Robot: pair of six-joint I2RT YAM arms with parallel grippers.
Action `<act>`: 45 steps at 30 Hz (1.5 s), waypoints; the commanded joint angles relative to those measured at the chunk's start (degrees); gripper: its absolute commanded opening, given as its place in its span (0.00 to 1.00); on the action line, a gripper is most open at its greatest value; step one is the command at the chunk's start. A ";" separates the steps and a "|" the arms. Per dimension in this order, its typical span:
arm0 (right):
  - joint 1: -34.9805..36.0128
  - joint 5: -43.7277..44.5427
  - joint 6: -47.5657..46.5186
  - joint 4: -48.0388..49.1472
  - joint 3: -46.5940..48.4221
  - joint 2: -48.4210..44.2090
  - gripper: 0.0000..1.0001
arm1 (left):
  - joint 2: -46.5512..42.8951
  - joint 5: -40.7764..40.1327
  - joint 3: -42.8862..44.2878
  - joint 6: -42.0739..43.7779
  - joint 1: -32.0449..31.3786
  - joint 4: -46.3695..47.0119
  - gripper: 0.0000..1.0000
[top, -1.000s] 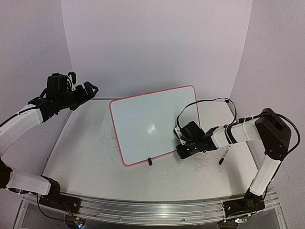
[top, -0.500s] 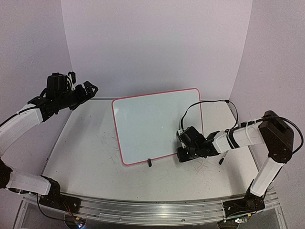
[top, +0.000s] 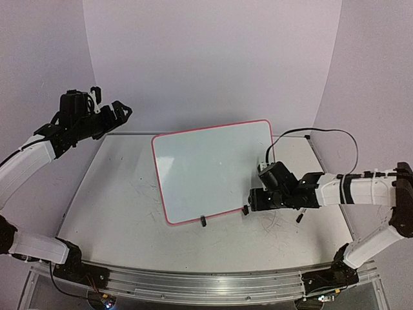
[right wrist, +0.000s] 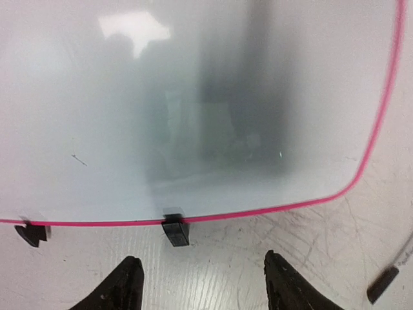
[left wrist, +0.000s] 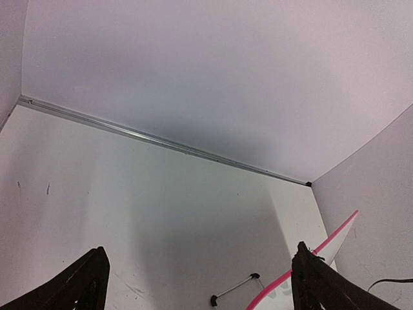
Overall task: Write a sentence on the whiteboard
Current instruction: Move the whiteboard to the center of the board, then pick up the whiteboard marker from the corner of the board.
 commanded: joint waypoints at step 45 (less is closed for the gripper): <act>-40.04 -8.65 24.02 -21.23 5.23 18.43 0.26 | -1.58 11.86 19.57 -2.91 -0.16 -17.49 0.99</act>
